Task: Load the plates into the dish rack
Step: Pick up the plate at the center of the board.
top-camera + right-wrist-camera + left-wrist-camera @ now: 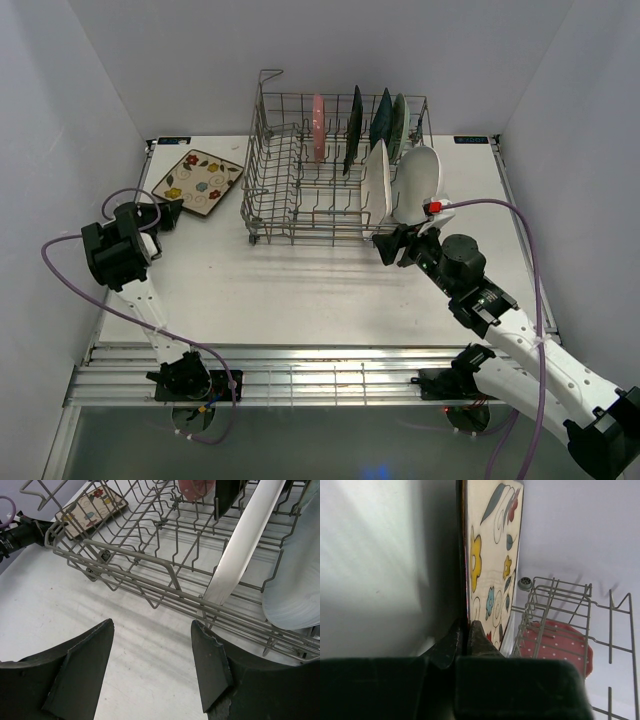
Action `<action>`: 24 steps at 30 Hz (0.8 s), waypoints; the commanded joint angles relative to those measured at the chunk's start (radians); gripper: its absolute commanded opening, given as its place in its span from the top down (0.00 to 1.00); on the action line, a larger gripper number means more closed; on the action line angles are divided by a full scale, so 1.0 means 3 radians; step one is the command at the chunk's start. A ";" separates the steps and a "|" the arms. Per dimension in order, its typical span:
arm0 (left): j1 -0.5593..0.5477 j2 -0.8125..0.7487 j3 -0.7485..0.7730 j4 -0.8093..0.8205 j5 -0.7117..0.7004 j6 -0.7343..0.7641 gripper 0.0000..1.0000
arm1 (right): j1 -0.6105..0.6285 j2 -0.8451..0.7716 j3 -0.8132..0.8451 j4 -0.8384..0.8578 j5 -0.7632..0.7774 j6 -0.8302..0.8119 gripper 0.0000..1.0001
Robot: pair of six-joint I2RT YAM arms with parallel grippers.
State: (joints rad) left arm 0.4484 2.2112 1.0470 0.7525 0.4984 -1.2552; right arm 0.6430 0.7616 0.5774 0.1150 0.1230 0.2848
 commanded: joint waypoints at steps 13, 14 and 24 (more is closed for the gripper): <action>0.0280 -0.0923 -0.0391 0.0401 0.0476 -0.0489 1.00 | 0.0015 -0.0084 -0.0068 0.0220 -0.0073 0.0012 0.31; 0.0290 -0.0958 -0.0406 0.0432 0.0501 -0.0500 1.00 | 0.0015 -0.0094 -0.0068 0.0225 -0.0073 0.0012 0.31; 0.0397 -0.1505 -0.0703 0.0682 0.0537 -0.0637 1.00 | 0.0015 -0.0089 -0.0058 0.0215 -0.0119 0.0032 0.31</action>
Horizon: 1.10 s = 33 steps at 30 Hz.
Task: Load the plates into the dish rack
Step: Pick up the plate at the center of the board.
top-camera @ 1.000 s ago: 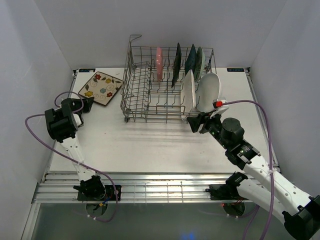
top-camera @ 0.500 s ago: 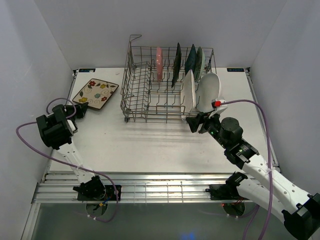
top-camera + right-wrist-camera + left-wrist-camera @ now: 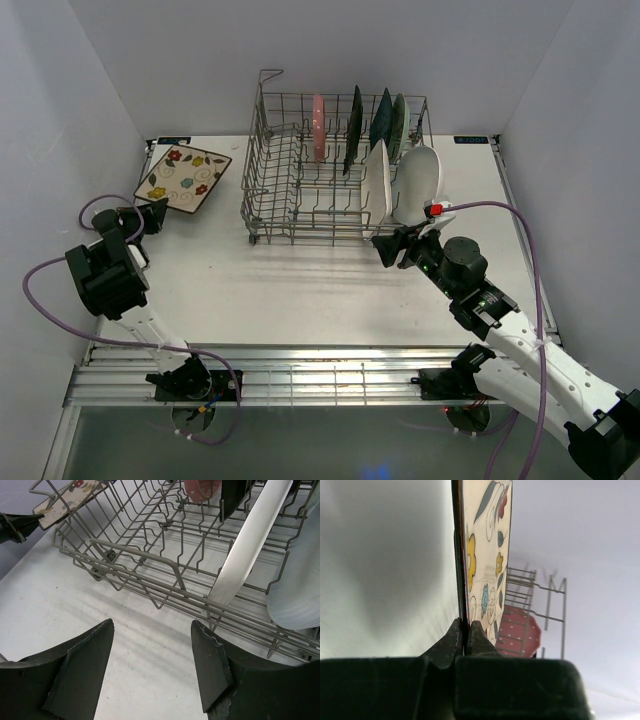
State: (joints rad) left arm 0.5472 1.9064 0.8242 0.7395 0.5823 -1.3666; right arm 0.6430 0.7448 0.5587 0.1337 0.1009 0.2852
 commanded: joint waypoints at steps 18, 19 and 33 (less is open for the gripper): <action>0.0328 -0.1262 -0.0201 0.0940 0.0641 -0.0685 1.00 | 0.0015 0.0069 0.0111 0.0178 -0.0224 0.0082 0.31; 0.0344 -0.1313 -0.0201 0.0946 0.0666 -0.0731 1.00 | 0.0015 0.0074 0.0117 0.0183 -0.0229 0.0082 0.31; 0.0380 -0.1558 -0.0170 0.1073 0.1065 -0.0936 1.00 | 0.0015 0.0467 0.0367 0.0449 -0.0832 0.0282 0.27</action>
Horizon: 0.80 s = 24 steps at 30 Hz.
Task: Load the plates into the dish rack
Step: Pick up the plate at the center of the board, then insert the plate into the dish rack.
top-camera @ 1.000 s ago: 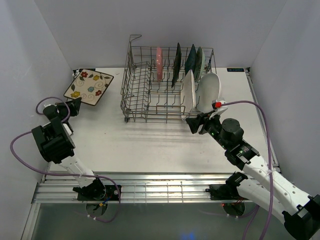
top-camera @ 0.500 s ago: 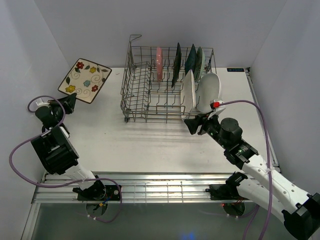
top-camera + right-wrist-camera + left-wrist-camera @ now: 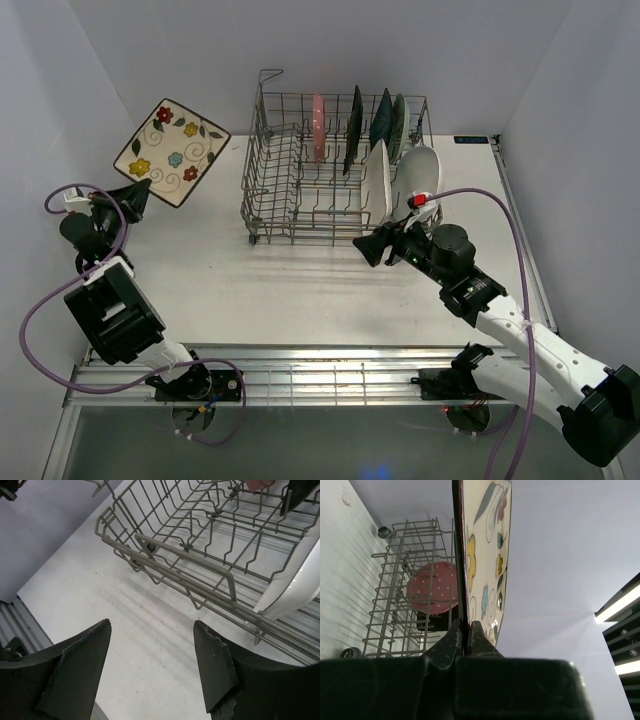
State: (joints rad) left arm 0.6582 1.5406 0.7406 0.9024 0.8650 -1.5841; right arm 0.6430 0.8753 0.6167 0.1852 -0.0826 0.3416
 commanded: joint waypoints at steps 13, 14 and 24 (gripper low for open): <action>-0.0026 -0.0436 0.0170 0.0551 0.0379 -0.0237 1.00 | 0.0015 0.0753 0.0665 0.0712 -0.0691 0.0528 0.20; -0.0041 -0.0441 0.0175 0.0551 0.0384 -0.0242 1.00 | 0.0015 0.0794 0.0715 0.0798 -0.0716 0.0574 0.20; -0.0271 -0.0477 0.0159 0.0561 0.0476 -0.0212 1.00 | 0.0015 0.1657 0.1502 0.0911 -0.1023 0.1065 0.19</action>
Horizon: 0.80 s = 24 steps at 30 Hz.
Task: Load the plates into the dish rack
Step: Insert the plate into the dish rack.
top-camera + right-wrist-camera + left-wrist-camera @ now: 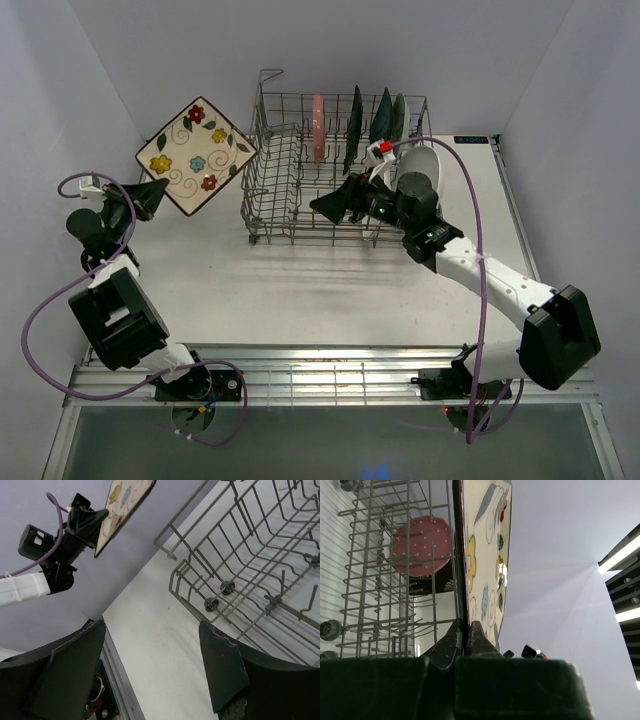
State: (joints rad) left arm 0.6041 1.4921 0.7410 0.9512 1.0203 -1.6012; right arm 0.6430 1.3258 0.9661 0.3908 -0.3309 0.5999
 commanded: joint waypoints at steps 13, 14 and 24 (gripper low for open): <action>-0.0546 -0.0321 0.0138 0.0398 0.0030 0.0009 1.00 | 0.0015 0.0847 0.0890 0.0334 -0.0140 0.0603 0.21; -0.0566 -0.0326 0.0128 0.0398 0.0035 0.0030 1.00 | 0.0009 0.0873 0.0936 0.0323 -0.0124 0.0623 0.22; -0.0745 -0.0377 0.0015 0.0398 -0.0026 0.0152 1.00 | 0.0009 0.1103 0.1034 0.0533 -0.0144 0.0843 0.25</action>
State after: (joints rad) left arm 0.3943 1.4681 0.7353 0.9668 1.0641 -1.5330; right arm 0.6430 1.6394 1.2163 0.4770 -0.3630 0.8185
